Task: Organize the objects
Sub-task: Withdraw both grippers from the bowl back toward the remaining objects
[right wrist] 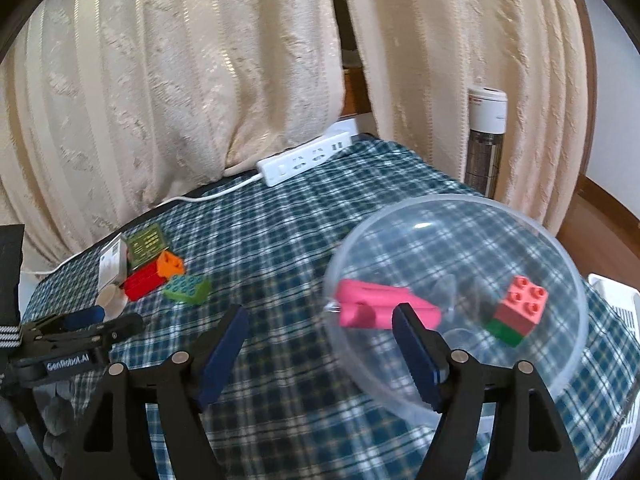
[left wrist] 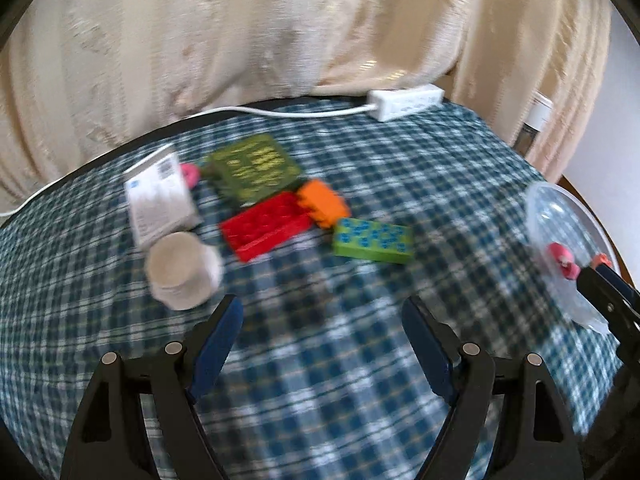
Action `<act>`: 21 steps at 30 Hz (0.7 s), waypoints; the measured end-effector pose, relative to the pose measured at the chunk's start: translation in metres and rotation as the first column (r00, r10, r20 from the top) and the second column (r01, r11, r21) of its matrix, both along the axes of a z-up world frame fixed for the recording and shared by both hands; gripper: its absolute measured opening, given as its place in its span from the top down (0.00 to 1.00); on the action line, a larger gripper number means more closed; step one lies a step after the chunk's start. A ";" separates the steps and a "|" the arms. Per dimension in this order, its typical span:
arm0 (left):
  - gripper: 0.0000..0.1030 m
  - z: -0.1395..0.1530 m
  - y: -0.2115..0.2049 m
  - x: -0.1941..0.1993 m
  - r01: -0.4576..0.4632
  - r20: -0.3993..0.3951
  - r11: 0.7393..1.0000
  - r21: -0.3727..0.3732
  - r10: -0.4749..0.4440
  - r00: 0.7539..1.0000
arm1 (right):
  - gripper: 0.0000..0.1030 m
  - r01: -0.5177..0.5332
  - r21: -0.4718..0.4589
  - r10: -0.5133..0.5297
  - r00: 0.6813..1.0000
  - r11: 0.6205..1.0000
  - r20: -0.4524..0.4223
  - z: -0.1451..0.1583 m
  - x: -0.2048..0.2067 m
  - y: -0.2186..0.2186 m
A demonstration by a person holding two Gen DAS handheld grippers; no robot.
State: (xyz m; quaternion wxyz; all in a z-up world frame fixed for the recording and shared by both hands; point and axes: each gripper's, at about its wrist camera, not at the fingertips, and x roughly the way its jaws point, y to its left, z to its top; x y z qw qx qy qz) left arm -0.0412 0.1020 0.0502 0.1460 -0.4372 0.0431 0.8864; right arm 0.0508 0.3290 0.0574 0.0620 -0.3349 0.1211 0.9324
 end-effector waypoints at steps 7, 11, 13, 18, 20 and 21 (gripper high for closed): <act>0.20 -0.002 -0.043 -0.015 -0.106 -0.001 0.994 0.008 0.106 0.994 | 0.24 -0.064 0.001 0.064 0.998 0.998 0.029 -0.006 -0.012 -0.026; 0.20 -0.009 -0.064 -0.026 -0.158 0.008 0.987 0.007 0.158 0.987 | 0.23 -0.096 0.000 0.096 0.994 0.995 0.045 -0.011 -0.017 -0.038; 0.20 -0.012 -0.072 -0.030 -0.176 0.008 0.984 0.021 0.176 0.984 | 0.23 -0.108 0.001 0.107 0.993 0.994 0.053 -0.013 -0.020 -0.043; 0.20 -0.019 -0.089 -0.039 -0.201 0.032 0.974 0.108 0.199 0.980 | 0.23 -0.138 -0.003 0.138 0.987 0.990 0.077 -0.019 -0.026 -0.053; 0.20 -0.023 -0.094 -0.045 -0.209 0.050 0.969 0.134 0.204 0.978 | 0.23 -0.148 -0.007 0.148 0.985 0.989 0.085 -0.022 -0.029 -0.056; 0.20 -0.025 -0.095 -0.047 -0.219 0.051 0.967 0.128 0.214 0.976 | 0.23 -0.152 -0.009 0.152 0.984 0.988 0.088 -0.022 -0.031 -0.057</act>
